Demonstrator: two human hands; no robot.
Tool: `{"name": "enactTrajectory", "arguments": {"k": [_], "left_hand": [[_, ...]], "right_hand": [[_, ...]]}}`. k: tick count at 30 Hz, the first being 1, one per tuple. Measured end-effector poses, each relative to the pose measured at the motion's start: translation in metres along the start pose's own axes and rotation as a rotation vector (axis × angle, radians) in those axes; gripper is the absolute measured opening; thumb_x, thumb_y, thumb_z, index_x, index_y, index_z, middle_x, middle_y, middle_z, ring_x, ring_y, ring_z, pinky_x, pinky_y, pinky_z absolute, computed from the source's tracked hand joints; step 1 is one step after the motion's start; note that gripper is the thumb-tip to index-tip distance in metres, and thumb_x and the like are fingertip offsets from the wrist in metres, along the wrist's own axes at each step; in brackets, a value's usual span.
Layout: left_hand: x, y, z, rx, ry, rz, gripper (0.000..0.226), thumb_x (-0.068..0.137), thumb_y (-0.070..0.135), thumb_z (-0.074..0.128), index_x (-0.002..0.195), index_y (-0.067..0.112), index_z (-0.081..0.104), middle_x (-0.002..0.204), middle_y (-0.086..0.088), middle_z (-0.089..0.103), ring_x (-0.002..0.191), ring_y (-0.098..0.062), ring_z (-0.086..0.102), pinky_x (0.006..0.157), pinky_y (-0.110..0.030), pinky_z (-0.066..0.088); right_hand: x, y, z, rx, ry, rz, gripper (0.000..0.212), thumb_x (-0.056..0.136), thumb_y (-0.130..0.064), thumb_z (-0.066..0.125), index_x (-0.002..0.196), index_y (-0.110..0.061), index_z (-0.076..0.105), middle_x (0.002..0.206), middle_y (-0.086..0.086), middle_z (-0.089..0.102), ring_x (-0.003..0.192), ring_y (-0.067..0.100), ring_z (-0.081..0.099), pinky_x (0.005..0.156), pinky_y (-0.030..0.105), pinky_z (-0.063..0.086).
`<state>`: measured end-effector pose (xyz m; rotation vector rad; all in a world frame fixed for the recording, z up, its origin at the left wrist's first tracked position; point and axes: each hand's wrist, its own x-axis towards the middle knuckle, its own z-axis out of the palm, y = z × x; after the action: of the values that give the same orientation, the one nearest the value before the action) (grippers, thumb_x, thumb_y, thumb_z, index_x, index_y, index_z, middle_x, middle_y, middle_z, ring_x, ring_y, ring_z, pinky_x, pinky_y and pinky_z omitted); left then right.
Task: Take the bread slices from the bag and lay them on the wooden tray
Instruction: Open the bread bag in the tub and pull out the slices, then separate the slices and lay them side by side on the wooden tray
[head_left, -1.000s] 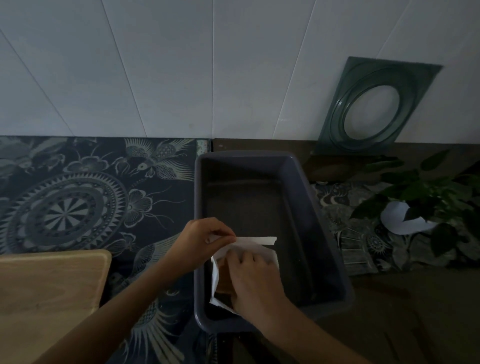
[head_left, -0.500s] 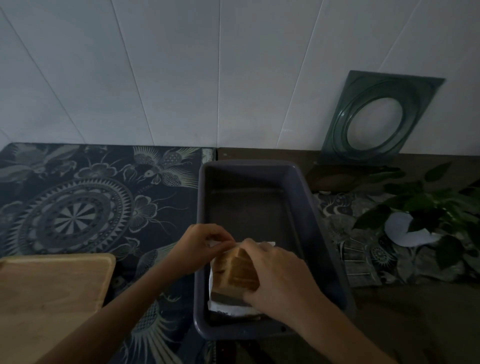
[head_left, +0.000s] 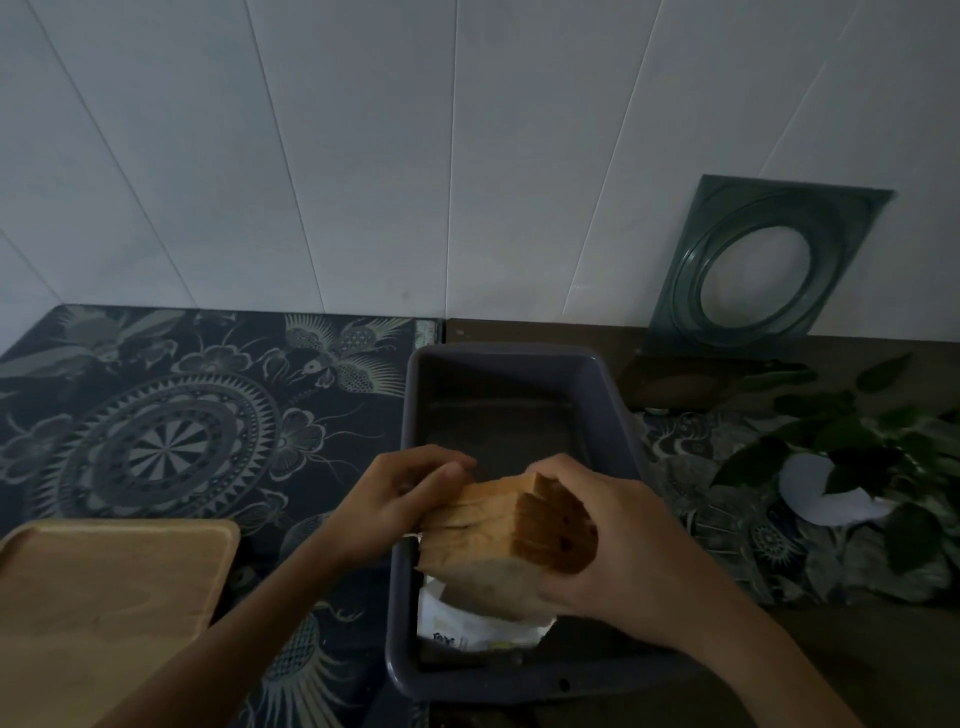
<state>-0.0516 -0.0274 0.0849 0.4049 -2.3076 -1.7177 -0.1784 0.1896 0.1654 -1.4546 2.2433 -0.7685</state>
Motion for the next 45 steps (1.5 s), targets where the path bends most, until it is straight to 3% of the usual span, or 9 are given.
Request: {"name": "enactTrajectory", "arguments": {"k": [4, 8, 13, 20, 23, 27, 32, 37, 45], "left_hand": [[-0.01, 0.012, -0.006, -0.18, -0.139, 0.056, 0.081, 0.078, 0.063, 0.069, 0.146, 0.025, 0.046, 0.135, -0.009, 0.064, 0.126, -0.029, 0.061, 0.1, -0.046, 0.055], [-0.014, 0.018, -0.001, -0.34, -0.26, 0.089, 0.099, 0.072, 0.024, 0.085, 0.154, 0.019, 0.03, 0.144, -0.018, 0.052, 0.133, -0.037, 0.053, 0.105, -0.046, 0.051], [-0.013, 0.026, 0.013, -0.333, -0.14, 0.165, 0.083, 0.074, 0.006, 0.085, 0.145, 0.01, 0.043, 0.136, -0.016, 0.059, 0.127, -0.035, 0.059, 0.097, -0.039, 0.054], [-0.015, 0.034, 0.022, -0.382, -0.113, 0.101, 0.068, 0.079, -0.001, 0.081, 0.139, 0.009, 0.051, 0.13, -0.018, 0.064, 0.123, -0.036, 0.062, 0.096, -0.041, 0.055], [-0.019, 0.033, 0.024, -0.413, -0.144, 0.072, 0.07, 0.08, -0.01, 0.076, 0.142, 0.005, 0.048, 0.133, -0.018, 0.063, 0.126, -0.035, 0.06, 0.097, -0.037, 0.055], [-0.03, 0.03, 0.024, -0.423, -0.075, 0.021, 0.066, 0.08, 0.0, 0.077, 0.141, 0.007, 0.051, 0.132, -0.018, 0.065, 0.125, -0.032, 0.062, 0.096, -0.035, 0.055], [-0.047, 0.015, 0.018, -0.421, 0.023, -0.066, 0.054, 0.085, 0.008, 0.075, 0.136, 0.01, 0.058, 0.132, -0.017, 0.066, 0.124, -0.034, 0.063, 0.102, -0.051, 0.054], [-0.068, -0.002, 0.006, -0.479, 0.08, -0.141, 0.049, 0.085, 0.019, 0.077, 0.132, 0.017, 0.063, 0.13, -0.015, 0.069, 0.121, -0.034, 0.066, 0.098, -0.055, 0.056], [-0.101, -0.031, -0.032, -0.526, 0.118, -0.195, 0.054, 0.083, 0.031, 0.081, 0.133, 0.022, 0.063, 0.131, -0.013, 0.068, 0.12, -0.034, 0.066, 0.087, -0.047, 0.059]], "right_hand": [[-0.003, 0.005, -0.015, 0.081, 0.055, -0.048, 0.059, 0.07, -0.044, 0.086, 0.12, -0.045, 0.054, 0.101, -0.017, 0.069, 0.089, 0.003, 0.071, 0.075, 0.022, 0.059], [-0.004, 0.012, -0.027, 0.185, 0.097, -0.093, 0.057, 0.073, -0.029, 0.09, 0.118, -0.042, 0.058, 0.108, -0.015, 0.07, 0.099, 0.003, 0.07, 0.08, 0.009, 0.054], [-0.003, 0.028, -0.033, 0.336, 0.096, -0.049, 0.057, 0.073, -0.034, 0.092, 0.119, -0.042, 0.06, 0.115, -0.019, 0.068, 0.108, 0.001, 0.067, 0.084, 0.009, 0.053], [0.0, 0.055, -0.028, 0.687, 0.026, 0.097, 0.059, 0.068, -0.035, 0.093, 0.12, -0.036, 0.065, 0.117, 0.0, 0.075, 0.11, 0.017, 0.072, 0.089, 0.039, 0.062], [0.0, 0.063, -0.024, 0.827, -0.016, 0.141, 0.058, 0.067, -0.029, 0.094, 0.119, -0.034, 0.068, 0.118, 0.005, 0.076, 0.11, 0.022, 0.074, 0.083, 0.032, 0.063], [0.004, 0.064, -0.014, 0.912, -0.068, 0.174, 0.056, 0.066, -0.025, 0.094, 0.116, -0.036, 0.07, 0.115, 0.002, 0.077, 0.108, 0.021, 0.074, 0.08, 0.027, 0.062], [0.013, 0.058, 0.009, 0.954, -0.075, 0.231, 0.057, 0.065, -0.03, 0.094, 0.117, -0.036, 0.072, 0.116, 0.0, 0.077, 0.108, 0.019, 0.075, 0.08, 0.028, 0.062], [0.021, 0.045, 0.033, 0.985, -0.123, 0.287, 0.054, 0.07, -0.031, 0.093, 0.119, -0.037, 0.071, 0.118, 0.001, 0.077, 0.109, 0.019, 0.075, 0.082, 0.035, 0.063], [0.039, 0.006, 0.073, 0.979, -0.173, 0.308, 0.052, 0.073, -0.031, 0.091, 0.12, -0.034, 0.071, 0.112, -0.004, 0.079, 0.099, 0.013, 0.077, 0.069, 0.027, 0.063]]}}
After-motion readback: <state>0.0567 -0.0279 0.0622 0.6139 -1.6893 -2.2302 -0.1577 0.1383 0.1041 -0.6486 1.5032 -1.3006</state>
